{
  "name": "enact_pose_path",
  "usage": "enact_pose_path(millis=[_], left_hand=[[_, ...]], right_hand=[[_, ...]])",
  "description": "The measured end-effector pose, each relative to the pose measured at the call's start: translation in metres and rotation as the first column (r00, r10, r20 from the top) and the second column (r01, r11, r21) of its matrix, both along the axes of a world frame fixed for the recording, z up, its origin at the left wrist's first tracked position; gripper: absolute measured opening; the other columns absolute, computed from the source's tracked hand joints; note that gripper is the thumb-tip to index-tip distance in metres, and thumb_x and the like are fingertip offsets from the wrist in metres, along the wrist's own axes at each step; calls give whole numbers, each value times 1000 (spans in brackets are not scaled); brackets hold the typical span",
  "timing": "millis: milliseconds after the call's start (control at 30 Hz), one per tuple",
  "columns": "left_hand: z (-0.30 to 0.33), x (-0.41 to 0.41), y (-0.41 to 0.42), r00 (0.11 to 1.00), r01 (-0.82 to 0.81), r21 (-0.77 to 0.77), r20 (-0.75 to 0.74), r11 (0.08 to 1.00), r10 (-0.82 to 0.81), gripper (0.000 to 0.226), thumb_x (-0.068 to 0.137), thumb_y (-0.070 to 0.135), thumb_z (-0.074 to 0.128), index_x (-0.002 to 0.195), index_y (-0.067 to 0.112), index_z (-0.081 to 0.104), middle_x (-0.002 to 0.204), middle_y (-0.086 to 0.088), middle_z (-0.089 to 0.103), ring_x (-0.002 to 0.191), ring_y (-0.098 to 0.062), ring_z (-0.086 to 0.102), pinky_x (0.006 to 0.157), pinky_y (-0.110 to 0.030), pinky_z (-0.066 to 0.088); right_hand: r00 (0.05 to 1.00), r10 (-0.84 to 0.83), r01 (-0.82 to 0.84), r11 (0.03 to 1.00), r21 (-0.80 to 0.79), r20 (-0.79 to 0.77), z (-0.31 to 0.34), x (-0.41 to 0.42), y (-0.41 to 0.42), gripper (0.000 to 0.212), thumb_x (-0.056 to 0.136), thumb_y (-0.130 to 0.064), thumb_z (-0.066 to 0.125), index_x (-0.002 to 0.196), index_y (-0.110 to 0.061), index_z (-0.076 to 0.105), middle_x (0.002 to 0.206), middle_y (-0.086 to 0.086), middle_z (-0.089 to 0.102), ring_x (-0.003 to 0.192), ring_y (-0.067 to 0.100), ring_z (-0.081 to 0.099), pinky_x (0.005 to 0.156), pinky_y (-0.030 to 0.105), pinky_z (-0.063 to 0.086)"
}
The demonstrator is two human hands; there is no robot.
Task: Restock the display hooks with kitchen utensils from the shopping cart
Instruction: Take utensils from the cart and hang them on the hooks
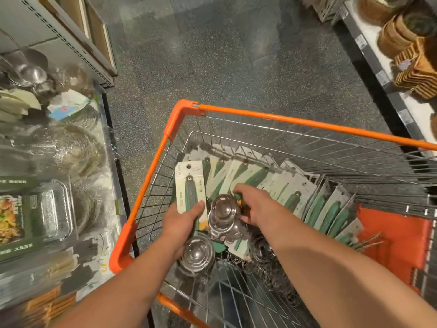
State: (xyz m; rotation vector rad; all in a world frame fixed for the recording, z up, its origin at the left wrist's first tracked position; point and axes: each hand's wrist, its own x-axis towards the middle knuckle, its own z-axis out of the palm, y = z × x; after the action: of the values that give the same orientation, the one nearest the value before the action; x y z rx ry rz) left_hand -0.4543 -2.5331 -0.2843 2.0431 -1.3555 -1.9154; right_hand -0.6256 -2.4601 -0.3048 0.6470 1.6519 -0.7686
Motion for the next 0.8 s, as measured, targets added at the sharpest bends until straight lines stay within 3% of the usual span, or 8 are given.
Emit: enact_pose_path(millis=[67, 133, 267, 333, 400, 567, 700, 800], left_hand=[[1, -1, -1, 1000, 6, 9, -2, 1000, -6, 28, 90, 22, 80, 116, 19, 70, 106, -8, 78, 97, -30, 74, 93, -46, 60], [0, -3, -2, 1000, 17, -1, -12, 1000, -17, 24, 91, 19, 79, 113, 21, 70, 104, -5, 77, 95, -25, 74, 84, -37, 60], [-5, -10, -1, 998, 56, 21, -40, 998, -55, 30, 91, 18, 79, 119, 18, 68, 104, -3, 78, 94, -22, 74, 82, -35, 60], [-9, -12, 1, 996, 77, 32, -43, 997, -75, 33, 91, 19, 79, 122, 16, 68, 105, -2, 78, 96, -22, 75, 90, -40, 60], [-12, -13, 5, 996, 81, 30, -45, 996, -80, 35, 91, 19, 79, 124, 16, 67, 106, -1, 79, 98, -22, 75, 97, -46, 58], [-20, -9, 10, 998, 42, 1, -48, 999, -42, 32, 93, 14, 76, 124, 14, 68, 106, -2, 77, 97, -20, 73, 84, -32, 57], [-21, -6, 9, 999, 18, -10, -34, 1000, -18, 29, 93, 16, 76, 120, 17, 68, 104, -2, 77, 92, -18, 73, 74, -27, 56], [-20, -5, 9, 999, 3, 0, -43, 1000, -3, 29, 94, 15, 75, 122, 17, 67, 104, 0, 76, 93, -18, 73, 74, -27, 56]], right_hand=[[994, 43, -42, 999, 7, -106, -4, 11, 5, 53, 69, -28, 84, 113, -3, 65, 108, 16, 71, 92, 29, 67, 77, 38, 58], [976, 125, -126, 992, 5, -177, -1, 19, 5, 75, 63, -25, 85, 127, 1, 56, 110, 17, 69, 90, 30, 68, 76, 38, 60], [943, 209, -210, 977, 27, -257, -4, 24, 3, 88, 83, -22, 80, 149, -2, 24, 142, 19, 50, 107, 33, 57, 84, 36, 49], [942, 178, -179, 984, 23, -284, -7, 23, 3, 95, 84, -34, 83, 152, -5, 24, 153, 17, 43, 129, 37, 53, 96, 41, 49], [924, 202, -204, 979, 29, -325, -9, 23, 3, 98, 83, -44, 84, 154, -7, 28, 156, 15, 41, 137, 38, 48, 103, 43, 47], [860, 220, -207, 975, 79, -460, -14, 29, 4, 82, 85, -42, 81, 150, -11, 41, 151, 12, 42, 127, 37, 55, 96, 42, 49], [899, 150, -159, 987, 11, -411, -17, 28, -2, 89, 81, -44, 84, 148, -7, 39, 149, 13, 50, 130, 37, 54, 100, 42, 50], [924, 75, -102, 993, -53, -376, -20, 26, -4, 91, 81, -42, 85, 149, -4, 39, 148, 14, 51, 130, 37, 54, 98, 40, 50]])
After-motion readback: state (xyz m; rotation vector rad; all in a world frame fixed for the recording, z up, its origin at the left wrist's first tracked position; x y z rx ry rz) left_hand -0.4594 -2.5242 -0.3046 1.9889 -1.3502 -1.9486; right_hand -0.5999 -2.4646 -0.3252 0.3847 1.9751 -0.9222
